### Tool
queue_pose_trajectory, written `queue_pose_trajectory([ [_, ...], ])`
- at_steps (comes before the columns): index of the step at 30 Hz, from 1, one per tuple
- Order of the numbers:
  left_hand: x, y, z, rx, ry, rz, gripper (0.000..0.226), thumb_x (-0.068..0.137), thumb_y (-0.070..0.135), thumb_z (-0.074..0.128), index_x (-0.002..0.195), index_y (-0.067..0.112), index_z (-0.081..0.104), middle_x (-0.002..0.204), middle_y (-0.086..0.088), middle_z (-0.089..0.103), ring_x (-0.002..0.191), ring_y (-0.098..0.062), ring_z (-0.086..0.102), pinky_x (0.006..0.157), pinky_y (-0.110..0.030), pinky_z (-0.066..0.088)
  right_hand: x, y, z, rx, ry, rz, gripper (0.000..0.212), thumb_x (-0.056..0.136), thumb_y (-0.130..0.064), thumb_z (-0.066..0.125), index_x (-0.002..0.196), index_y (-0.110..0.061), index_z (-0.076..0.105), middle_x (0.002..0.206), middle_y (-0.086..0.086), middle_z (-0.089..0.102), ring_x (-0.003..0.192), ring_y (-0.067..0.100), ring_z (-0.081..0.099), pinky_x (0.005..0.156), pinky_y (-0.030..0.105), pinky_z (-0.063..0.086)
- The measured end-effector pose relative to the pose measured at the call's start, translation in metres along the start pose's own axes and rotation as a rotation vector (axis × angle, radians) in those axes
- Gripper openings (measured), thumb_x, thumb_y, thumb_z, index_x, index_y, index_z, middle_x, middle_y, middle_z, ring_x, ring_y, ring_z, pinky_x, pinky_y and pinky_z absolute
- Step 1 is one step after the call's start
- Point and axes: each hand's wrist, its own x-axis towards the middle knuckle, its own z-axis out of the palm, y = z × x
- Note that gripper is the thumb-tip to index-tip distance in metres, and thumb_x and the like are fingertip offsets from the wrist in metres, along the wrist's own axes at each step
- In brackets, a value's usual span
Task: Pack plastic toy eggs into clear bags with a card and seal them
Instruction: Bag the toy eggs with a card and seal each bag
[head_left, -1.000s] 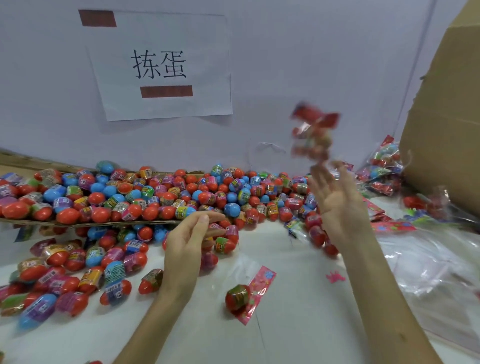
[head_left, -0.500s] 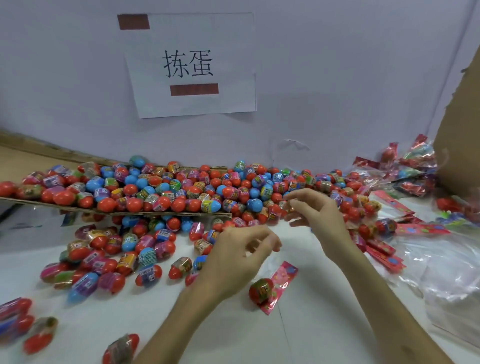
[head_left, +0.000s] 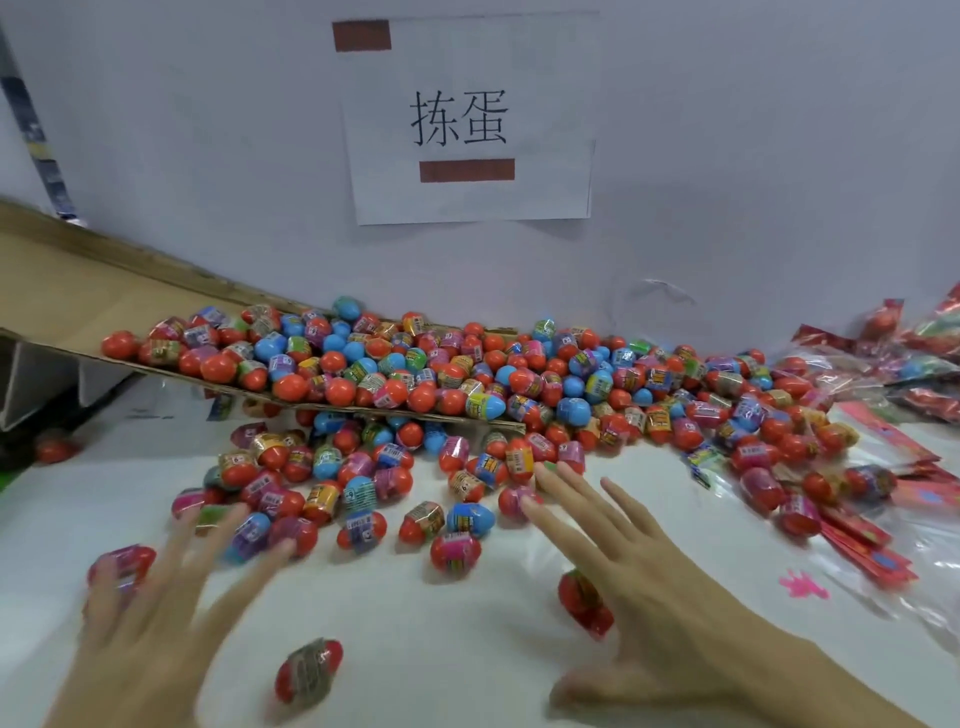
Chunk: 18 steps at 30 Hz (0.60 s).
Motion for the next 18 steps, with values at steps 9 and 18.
queue_pose_trajectory([
  [9,0.047,0.006,0.021,-0.467,-0.099,-0.426,0.164,0.013,0.113,0.042,0.142,0.054,-0.041,0.148,0.021,-0.056,0.145,-0.016,-0.044,0.123,-0.055,-0.009,0.072,-0.024,0.04,0.006,0.034,-0.01,0.131,0.068,-0.1,0.046,0.161,-0.031,-0.017,0.168,-0.008,-0.025,0.154,0.015,-0.024,0.12,0.044,-0.017],
  [18,0.131,0.001,0.037,-0.474,0.103,-0.322,0.143,0.041,0.111,0.031,0.162,0.043,-0.004,0.171,0.009,-0.02,0.154,-0.013,-0.027,0.126,-0.061,-0.006,0.117,0.011,0.053,0.013,0.143,0.183,0.112,0.075,-0.096,0.038,0.162,-0.033,0.005,0.171,-0.009,0.007,0.157,0.011,-0.001,0.128,0.048,0.007],
])
